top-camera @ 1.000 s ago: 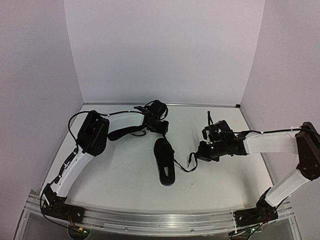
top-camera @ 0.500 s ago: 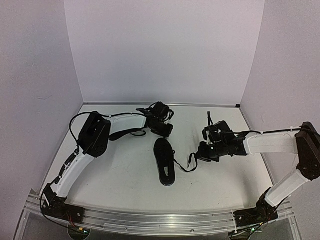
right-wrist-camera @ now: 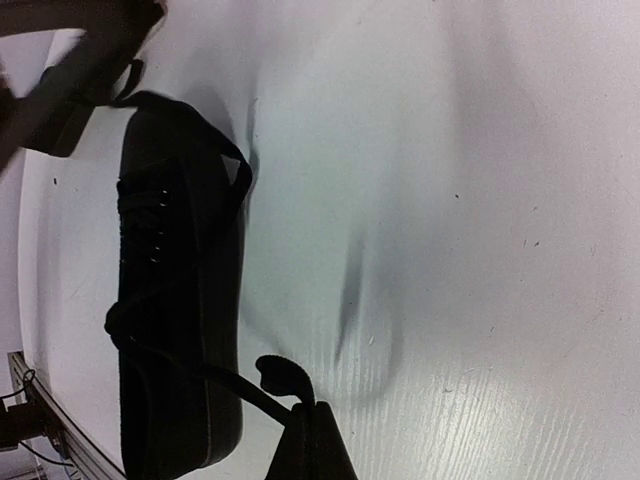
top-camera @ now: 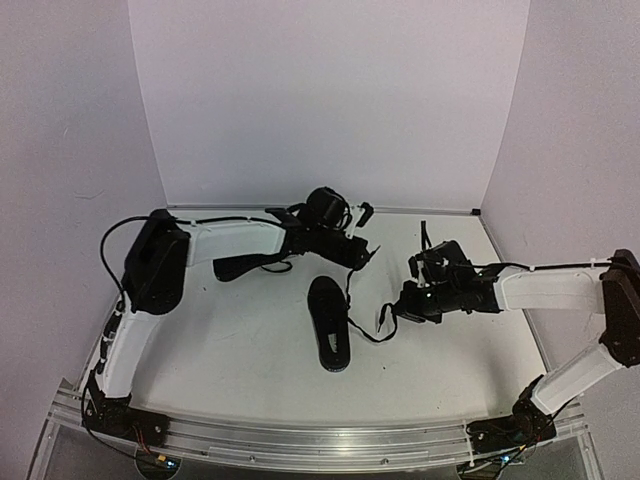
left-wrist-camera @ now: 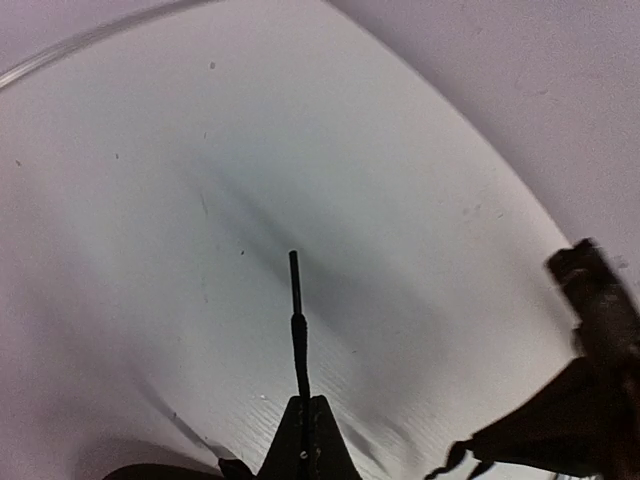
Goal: Tie the shoes
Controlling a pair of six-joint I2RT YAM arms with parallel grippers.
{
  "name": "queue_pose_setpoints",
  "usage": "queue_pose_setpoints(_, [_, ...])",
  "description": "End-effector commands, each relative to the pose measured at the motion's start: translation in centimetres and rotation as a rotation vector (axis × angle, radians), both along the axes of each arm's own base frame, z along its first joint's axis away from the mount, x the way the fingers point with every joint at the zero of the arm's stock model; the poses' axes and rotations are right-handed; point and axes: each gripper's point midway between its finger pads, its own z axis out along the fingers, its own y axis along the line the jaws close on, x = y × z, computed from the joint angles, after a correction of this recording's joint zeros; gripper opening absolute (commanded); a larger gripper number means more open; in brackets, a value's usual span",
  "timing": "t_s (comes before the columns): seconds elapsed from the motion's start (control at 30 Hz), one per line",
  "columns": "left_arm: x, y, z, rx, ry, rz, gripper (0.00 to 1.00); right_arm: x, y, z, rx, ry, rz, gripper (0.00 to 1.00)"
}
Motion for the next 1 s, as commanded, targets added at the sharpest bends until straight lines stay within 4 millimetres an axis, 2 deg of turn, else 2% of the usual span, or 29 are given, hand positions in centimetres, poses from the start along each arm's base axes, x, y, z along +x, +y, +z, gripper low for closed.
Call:
queue_pose_setpoints(0.0, [-1.0, 2.7, 16.3, -0.262, -0.196, 0.024, 0.00, 1.0, 0.0, 3.0, 0.042, -0.086, -0.033, 0.00])
queue_pose_setpoints(0.03, [-1.6, 3.6, 17.5, -0.268, -0.209, 0.027, 0.00, 1.1, 0.0, 3.3, 0.045, -0.094, -0.033, 0.00])
queue_pose_setpoints(0.13, [-3.1, 6.6, 18.9, -0.254, -0.236, 0.060, 0.00, 1.3, 0.2, 4.4, 0.057, -0.121, -0.026, 0.00])
queue_pose_setpoints(0.27, [-4.9, 11.1, 18.7, -0.209, -0.227, 0.124, 0.00, 1.5, 0.6, 5.6, 0.077, -0.147, -0.006, 0.00])
queue_pose_setpoints(0.3, [-5.4, 12.3, 19.4, -0.213, -0.232, 0.146, 0.00, 1.5, 0.6, 5.9, 0.082, -0.151, -0.004, 0.00])
queue_pose_setpoints(0.43, [-6.4, 16.9, 17.8, -0.152, -0.213, 0.238, 0.00, 1.5, 1.0, 7.5, 0.107, -0.192, 0.018, 0.00])
queue_pose_setpoints(0.53, [-8.5, 18.7, 16.2, -0.105, -0.221, 0.193, 0.00, 1.9, 1.6, 10.1, 0.146, -0.262, 0.050, 0.00])
queue_pose_setpoints(0.63, [-10.4, 20.1, 14.5, -0.103, -0.217, 0.165, 0.00, 2.5, 3.2, 13.2, 0.200, -0.329, 0.114, 0.00])
queue_pose_setpoints(0.7, [-11.4, 20.6, 14.0, -0.114, -0.215, 0.140, 0.00, 3.2, 4.7, 15.0, 0.230, -0.357, 0.164, 0.00])
queue_pose_setpoints(0.87, [-13.9, 21.5, 14.6, -0.172, -0.238, 0.074, 0.00, 4.9, 9.6, 17.9, 0.290, -0.393, 0.284, 0.00])
queue_pose_setpoints(0.97, [-15.4, 22.3, 15.4, -0.200, -0.275, 0.032, 0.00, 4.9, 13.6, 18.5, 0.310, -0.401, 0.370, 0.00])
